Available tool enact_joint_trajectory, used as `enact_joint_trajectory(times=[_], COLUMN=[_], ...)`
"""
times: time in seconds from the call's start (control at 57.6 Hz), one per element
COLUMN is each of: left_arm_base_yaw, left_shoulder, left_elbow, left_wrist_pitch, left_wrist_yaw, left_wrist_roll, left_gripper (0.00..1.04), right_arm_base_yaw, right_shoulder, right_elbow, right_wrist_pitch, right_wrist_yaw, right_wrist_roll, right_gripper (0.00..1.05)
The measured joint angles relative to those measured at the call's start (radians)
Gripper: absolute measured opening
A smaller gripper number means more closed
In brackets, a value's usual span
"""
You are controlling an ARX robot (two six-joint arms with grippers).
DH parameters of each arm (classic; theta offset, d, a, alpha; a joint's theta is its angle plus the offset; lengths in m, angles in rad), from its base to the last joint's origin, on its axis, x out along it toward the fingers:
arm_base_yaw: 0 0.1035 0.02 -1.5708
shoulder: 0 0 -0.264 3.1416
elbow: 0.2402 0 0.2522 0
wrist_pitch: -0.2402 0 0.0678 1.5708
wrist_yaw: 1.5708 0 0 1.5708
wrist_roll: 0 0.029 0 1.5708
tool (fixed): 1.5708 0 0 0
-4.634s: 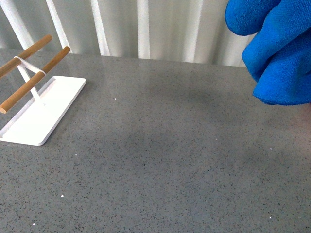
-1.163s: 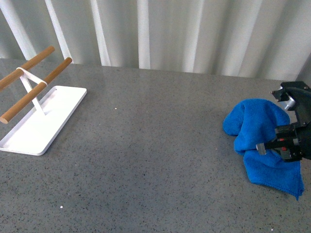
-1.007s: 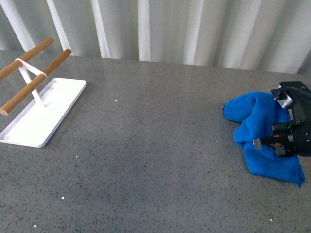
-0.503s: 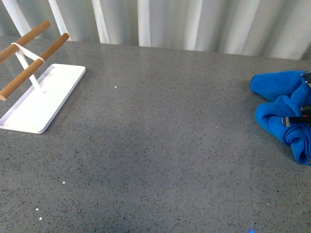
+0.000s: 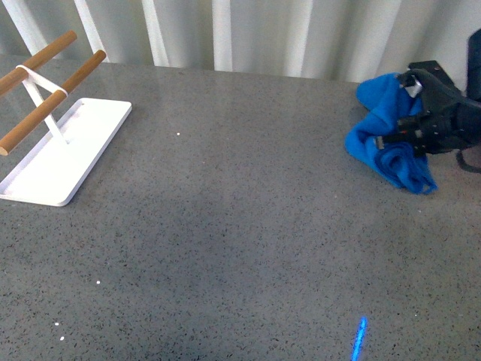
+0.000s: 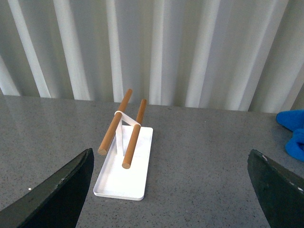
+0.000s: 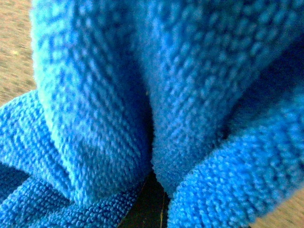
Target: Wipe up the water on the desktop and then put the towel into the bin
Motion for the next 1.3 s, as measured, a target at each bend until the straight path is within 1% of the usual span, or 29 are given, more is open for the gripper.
enact_joint_trajectory(times=[0.139,0.278,0.364,0.417,0.538,0.625,0.746,0.868,0.955,1.059,1.163,1.302], left_arm_base_yaw=[0.0,0.0,0.0,0.0,0.0,0.0,0.0,0.0,0.0,0.0,0.0,0.0], left_shoulder=[0.0,0.0,0.0,0.0,0.0,0.0,0.0,0.0,0.0,0.0,0.0,0.0], left_elbow=[0.0,0.0,0.0,0.0,0.0,0.0,0.0,0.0,0.0,0.0,0.0,0.0], left_wrist_pitch=[0.0,0.0,0.0,0.0,0.0,0.0,0.0,0.0,0.0,0.0,0.0,0.0], left_wrist_yaw=[0.0,0.0,0.0,0.0,0.0,0.0,0.0,0.0,0.0,0.0,0.0,0.0], left_wrist_roll=[0.0,0.0,0.0,0.0,0.0,0.0,0.0,0.0,0.0,0.0,0.0,0.0], left_gripper=[0.98,0.98,0.98,0.98,0.98,0.98,0.98,0.98,0.98,0.98,0.98,0.98], right_arm_base_yaw=[0.088,0.167,0.205,0.225,0.233,0.218,0.169,0.105,0.06,0.016,-0.017,-0.088], right_shoulder=[0.005,-0.01,-0.044,-0.088,-0.183,-0.258,-0.383,-0.494,-0.571,-0.664,-0.756,-0.856], right_elbow=[0.03,-0.006,-0.074,-0.151,-0.305,-0.415,-0.561,-0.636,-0.651,-0.639,-0.585,-0.371], right_wrist_pitch=[-0.028,-0.008,0.005,0.017,0.034,0.042,0.04,0.011,-0.024,-0.074,-0.142,-0.279], right_wrist_yaw=[-0.049,-0.051,-0.048,-0.048,-0.052,-0.052,-0.056,-0.056,-0.061,-0.072,-0.082,-0.089], right_wrist_roll=[0.015,0.013,0.002,-0.013,-0.037,-0.058,-0.098,-0.147,-0.187,-0.221,-0.254,-0.287], right_gripper=[0.04,0.04,0.04,0.04,0.04,0.04,0.04,0.04,0.04,0.04,0.04,0.04])
